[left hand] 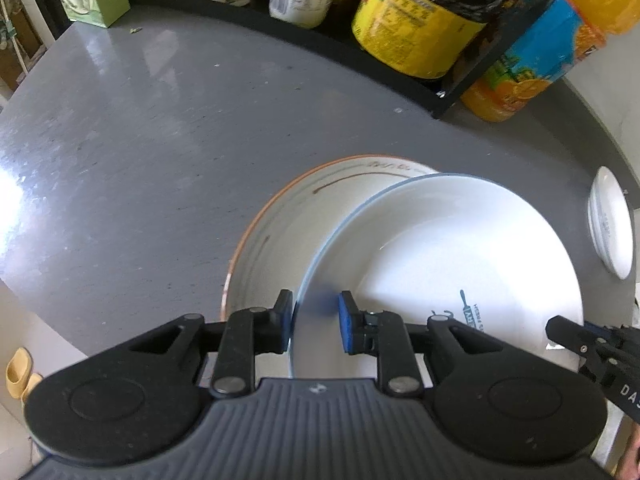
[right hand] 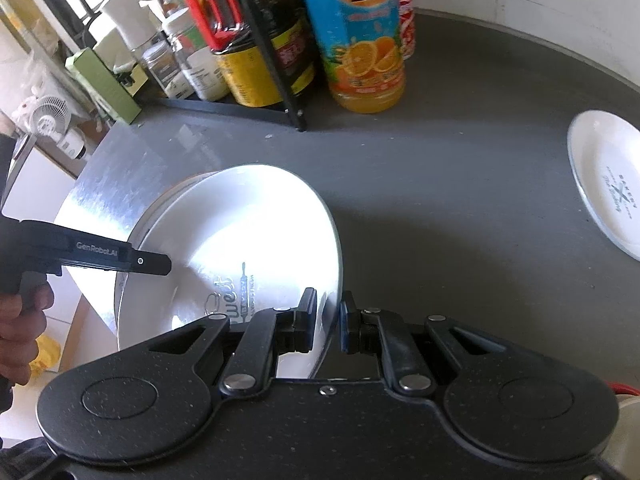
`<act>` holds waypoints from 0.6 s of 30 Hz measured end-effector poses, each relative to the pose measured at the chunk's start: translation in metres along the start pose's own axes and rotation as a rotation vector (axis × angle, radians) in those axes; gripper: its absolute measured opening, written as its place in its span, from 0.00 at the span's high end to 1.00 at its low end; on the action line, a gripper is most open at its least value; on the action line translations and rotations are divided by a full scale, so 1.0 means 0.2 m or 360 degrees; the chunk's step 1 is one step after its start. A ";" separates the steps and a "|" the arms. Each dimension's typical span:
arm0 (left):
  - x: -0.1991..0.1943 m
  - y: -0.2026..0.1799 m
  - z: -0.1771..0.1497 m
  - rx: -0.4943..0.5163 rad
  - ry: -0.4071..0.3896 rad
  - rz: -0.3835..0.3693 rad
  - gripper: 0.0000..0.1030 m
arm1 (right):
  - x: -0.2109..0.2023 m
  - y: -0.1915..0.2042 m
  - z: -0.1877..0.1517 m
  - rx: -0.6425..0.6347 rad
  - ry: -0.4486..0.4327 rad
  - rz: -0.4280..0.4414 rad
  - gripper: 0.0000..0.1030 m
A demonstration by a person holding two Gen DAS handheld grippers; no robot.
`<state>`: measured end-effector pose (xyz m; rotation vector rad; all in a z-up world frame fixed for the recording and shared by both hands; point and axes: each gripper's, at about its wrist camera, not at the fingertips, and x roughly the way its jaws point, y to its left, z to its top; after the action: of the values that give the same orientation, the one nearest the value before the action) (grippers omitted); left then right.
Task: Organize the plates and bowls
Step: 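Lower the 'Sweet' plate onto the orange-rimmed plate with both grippers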
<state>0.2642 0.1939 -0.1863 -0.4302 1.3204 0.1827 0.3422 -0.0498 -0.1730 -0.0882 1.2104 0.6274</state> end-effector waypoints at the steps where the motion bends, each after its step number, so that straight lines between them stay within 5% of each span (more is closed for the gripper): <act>1: 0.01 0.01 0.00 -0.0001 0.0005 0.0008 0.78 | 0.01 0.01 0.00 -0.0010 0.0002 -0.0003 0.88; 12: 0.00 0.00 0.04 0.0077 0.0006 0.0084 0.77 | 0.06 0.07 -0.01 -0.0033 0.0013 -0.0063 0.89; 18: -0.07 0.01 0.07 0.0062 -0.0022 0.0077 0.60 | 0.07 0.07 -0.03 0.0001 -0.0005 -0.0067 0.89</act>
<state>0.2723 0.2033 -0.1699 -0.3637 1.3196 0.1998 0.3331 -0.0360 -0.1838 -0.1115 1.2029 0.5903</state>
